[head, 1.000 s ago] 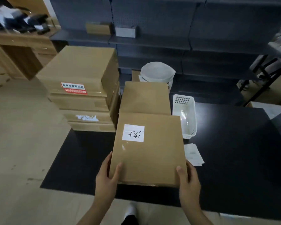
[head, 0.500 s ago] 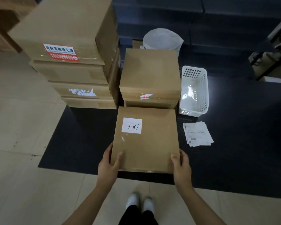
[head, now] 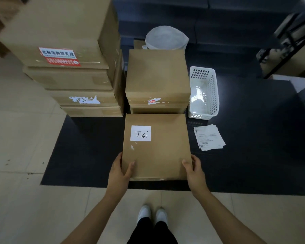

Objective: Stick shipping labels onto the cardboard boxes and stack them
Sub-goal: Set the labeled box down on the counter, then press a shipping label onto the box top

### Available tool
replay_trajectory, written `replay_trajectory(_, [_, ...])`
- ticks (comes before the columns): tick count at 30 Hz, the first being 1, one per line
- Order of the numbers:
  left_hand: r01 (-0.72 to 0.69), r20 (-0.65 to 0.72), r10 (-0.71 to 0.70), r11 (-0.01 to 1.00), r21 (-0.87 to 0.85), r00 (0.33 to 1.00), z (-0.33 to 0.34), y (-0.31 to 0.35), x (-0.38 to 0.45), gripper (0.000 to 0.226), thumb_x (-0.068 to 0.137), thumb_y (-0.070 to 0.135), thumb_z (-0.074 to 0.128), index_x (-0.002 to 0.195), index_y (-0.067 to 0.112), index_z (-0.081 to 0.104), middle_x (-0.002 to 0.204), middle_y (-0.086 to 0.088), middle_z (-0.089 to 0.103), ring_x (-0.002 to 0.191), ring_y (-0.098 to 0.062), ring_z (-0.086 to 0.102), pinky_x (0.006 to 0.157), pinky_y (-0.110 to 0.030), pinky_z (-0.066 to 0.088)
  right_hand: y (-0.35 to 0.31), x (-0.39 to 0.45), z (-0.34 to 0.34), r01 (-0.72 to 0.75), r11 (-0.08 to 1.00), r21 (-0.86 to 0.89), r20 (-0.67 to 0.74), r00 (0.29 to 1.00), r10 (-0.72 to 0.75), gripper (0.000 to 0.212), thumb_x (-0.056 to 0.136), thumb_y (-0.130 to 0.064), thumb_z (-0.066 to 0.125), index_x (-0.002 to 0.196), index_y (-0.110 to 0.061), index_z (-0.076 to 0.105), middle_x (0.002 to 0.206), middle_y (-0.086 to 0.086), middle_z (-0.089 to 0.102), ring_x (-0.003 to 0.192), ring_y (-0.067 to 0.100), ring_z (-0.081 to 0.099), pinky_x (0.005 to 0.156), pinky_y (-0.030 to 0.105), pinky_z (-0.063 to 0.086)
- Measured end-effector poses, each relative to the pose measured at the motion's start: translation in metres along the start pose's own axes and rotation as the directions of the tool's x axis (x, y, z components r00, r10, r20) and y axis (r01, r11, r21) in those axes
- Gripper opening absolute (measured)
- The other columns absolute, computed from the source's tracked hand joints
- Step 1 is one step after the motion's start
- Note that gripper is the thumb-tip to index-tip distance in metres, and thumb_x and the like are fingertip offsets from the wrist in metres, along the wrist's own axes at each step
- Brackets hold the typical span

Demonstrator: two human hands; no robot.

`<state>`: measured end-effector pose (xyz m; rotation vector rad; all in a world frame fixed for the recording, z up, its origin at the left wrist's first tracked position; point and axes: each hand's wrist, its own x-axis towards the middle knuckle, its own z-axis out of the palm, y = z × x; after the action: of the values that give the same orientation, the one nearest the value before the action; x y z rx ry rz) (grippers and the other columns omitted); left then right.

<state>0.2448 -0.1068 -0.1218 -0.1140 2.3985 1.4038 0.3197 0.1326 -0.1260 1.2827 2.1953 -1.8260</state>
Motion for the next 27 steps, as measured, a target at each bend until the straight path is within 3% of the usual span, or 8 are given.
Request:
replay_trajectory(3, [-0.055,-0.047,0.069,0.966,0.251,0.997,-0.004,0.016,-0.004,0.07,0.091,0.039,0.058,0.148,0.014,0.024,0.152,-0.003,0.029,0.139,-0.022,0.029,0.113,-0.042,0.031,-0.008,-0.004,-0.008,0.026,0.991,-0.128,0.059,0.998,-0.018,0.05,0.097,-0.039,0.049,0.143,-0.021,0.036,0.12,-0.002,0.051,0.103,0.012,0.048,0.084,0.026,0.039])
replay_trajectory(6, [-0.271,-0.011,0.361,0.719,0.639,0.932,-0.004,0.041,-0.004,0.054,0.084,0.018,0.068,0.133,0.007,0.047,0.137,-0.012,0.048,0.128,-0.029,0.046,0.103,-0.045,0.039,-0.017,-0.008,-0.019,0.076,0.97,-0.229,0.056,0.996,-0.065,0.05,0.1,-0.041,0.042,0.142,-0.015,0.039,0.132,0.006,0.054,0.115,0.019,0.051,0.096,0.032,0.042])
replay_trajectory(8, [-0.378,0.097,0.456,0.582,0.72,0.885,0.0,0.064,0.0,0.05,0.079,0.018,0.07,0.126,0.007,0.055,0.127,-0.011,0.057,0.117,-0.027,0.055,0.096,-0.044,0.044,-0.022,-0.008,-0.028,0.084,0.952,-0.296,0.002,0.996,-0.088,0.044,0.1,-0.035,0.043,0.137,-0.011,0.046,0.133,0.01,0.055,0.121,0.023,0.051,0.102,0.036,0.041])
replay_trajectory(11, [-0.497,0.287,0.456,0.454,0.739,0.842,0.019,0.097,0.011,0.051,0.092,0.032,0.052,0.139,0.016,0.042,0.138,-0.003,0.048,0.127,-0.02,0.044,0.107,-0.038,0.031,-0.025,-0.002,-0.046,0.061,0.918,-0.391,-0.042,0.996,-0.084,0.034,0.098,-0.021,0.051,0.129,-0.008,0.054,0.129,0.011,0.057,0.119,0.022,0.052,0.102,0.032,0.04])
replay_trajectory(13, [-0.553,0.362,0.447,0.437,0.71,0.818,0.038,0.118,0.019,0.05,0.096,0.035,0.042,0.143,0.021,0.033,0.142,0.002,0.041,0.131,-0.017,0.036,0.11,-0.035,0.022,-0.025,0.004,-0.061,0.056,0.895,-0.443,-0.042,0.996,-0.082,0.031,0.095,-0.017,0.056,0.125,-0.008,0.058,0.127,0.011,0.057,0.116,0.021,0.053,0.101,0.031,0.042])
replay_trajectory(17, [-0.611,0.435,0.449,0.396,0.686,0.78,0.083,0.153,0.029,0.049,0.096,0.033,0.04,0.143,0.021,0.032,0.14,0.0,0.041,0.129,-0.019,0.036,0.107,-0.033,0.021,-0.025,0.029,-0.095,0.103,0.818,-0.565,-0.008,0.991,-0.13,0.029,0.092,-0.013,0.059,0.121,-0.009,0.06,0.125,0.009,0.056,0.114,0.021,0.052,0.099,0.029,0.042])
replay_trajectory(21, [-0.579,0.429,0.414,0.372,0.725,0.803,0.126,0.171,0.046,0.048,0.094,0.033,0.041,0.14,0.021,0.036,0.135,0.0,0.045,0.125,-0.02,0.04,0.103,-0.032,0.026,-0.029,0.071,-0.121,0.192,0.695,-0.693,0.065,0.977,-0.204,0.036,0.092,-0.019,0.058,0.127,-0.011,0.056,0.131,0.008,0.052,0.121,0.022,0.045,0.104,0.03,0.039])
replay_trajectory(27, [-0.505,0.402,0.313,0.42,0.754,0.86,0.181,0.187,0.071,0.045,0.092,0.034,0.046,0.135,0.022,0.041,0.132,-0.001,0.048,0.124,-0.021,0.042,0.101,-0.035,0.031,-0.031,0.134,-0.137,0.351,0.456,-0.818,0.278,0.935,-0.221,0.056,0.094,-0.032,0.055,0.145,-0.018,0.035,0.146,0.004,0.035,0.131,0.022,0.032,0.109,0.033,0.029])
